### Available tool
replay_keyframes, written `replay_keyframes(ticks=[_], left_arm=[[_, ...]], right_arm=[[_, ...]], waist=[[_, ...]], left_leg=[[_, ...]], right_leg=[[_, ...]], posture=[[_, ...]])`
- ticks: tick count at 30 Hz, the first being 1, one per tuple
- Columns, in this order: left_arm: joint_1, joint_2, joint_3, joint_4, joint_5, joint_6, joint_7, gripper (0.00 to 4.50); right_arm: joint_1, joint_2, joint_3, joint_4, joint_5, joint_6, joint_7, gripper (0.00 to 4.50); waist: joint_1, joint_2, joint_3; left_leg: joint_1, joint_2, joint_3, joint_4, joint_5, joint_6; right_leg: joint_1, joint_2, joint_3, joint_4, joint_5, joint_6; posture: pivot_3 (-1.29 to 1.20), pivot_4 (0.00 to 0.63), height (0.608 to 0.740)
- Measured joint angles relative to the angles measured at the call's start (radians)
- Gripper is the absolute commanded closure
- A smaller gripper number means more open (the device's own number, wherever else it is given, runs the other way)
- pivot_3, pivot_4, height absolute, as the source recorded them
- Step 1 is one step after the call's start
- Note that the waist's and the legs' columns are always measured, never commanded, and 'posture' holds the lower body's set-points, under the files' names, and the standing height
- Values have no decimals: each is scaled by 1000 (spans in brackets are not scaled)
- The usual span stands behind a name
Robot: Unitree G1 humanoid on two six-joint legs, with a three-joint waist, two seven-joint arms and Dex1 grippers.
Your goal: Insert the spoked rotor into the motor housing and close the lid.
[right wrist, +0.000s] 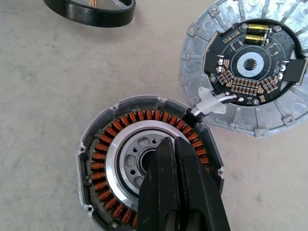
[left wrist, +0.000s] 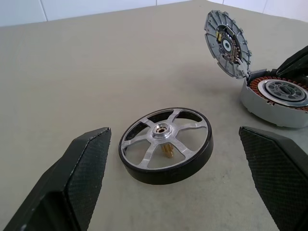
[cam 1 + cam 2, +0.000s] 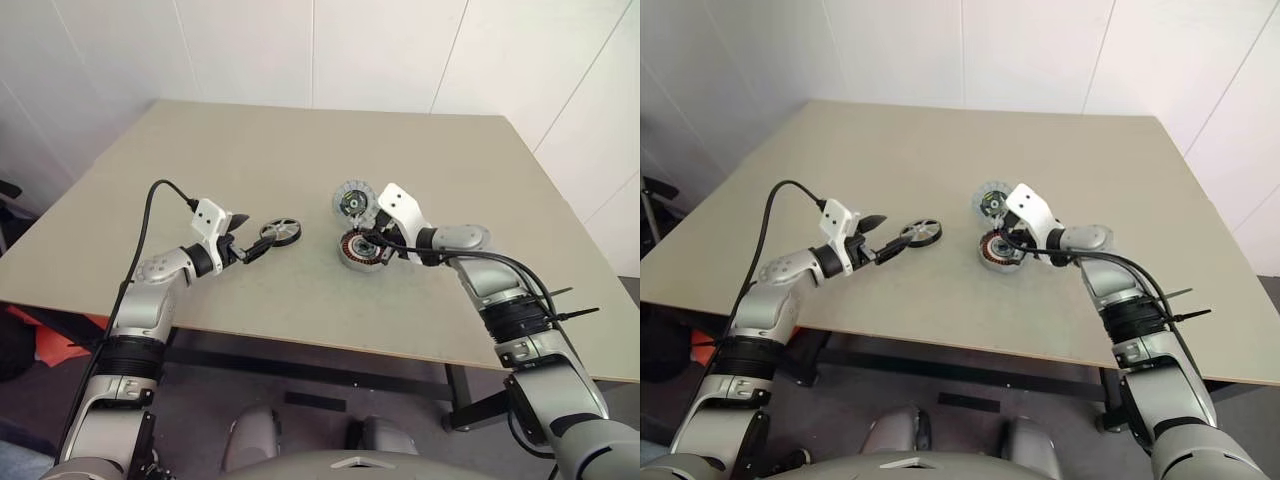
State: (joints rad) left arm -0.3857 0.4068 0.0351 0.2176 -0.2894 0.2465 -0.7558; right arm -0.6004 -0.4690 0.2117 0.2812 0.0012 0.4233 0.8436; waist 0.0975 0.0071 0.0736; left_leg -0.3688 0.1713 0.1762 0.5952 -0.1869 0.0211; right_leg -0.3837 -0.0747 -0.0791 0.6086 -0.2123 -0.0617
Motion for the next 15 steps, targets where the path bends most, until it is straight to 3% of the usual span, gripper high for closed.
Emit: replay_keyframes(ticks=[15], left_arm=[[1, -4, 4, -2, -3, 3, 13, 0]], right_arm=[[22, -4, -18, 15, 10, -9, -11, 4479]], waist=[[0, 0, 0]], left_leg=[[1, 0, 0, 0, 0, 0]], right_leg=[[1, 0, 0, 0, 0, 0]], posture=[[0, 0, 740]])
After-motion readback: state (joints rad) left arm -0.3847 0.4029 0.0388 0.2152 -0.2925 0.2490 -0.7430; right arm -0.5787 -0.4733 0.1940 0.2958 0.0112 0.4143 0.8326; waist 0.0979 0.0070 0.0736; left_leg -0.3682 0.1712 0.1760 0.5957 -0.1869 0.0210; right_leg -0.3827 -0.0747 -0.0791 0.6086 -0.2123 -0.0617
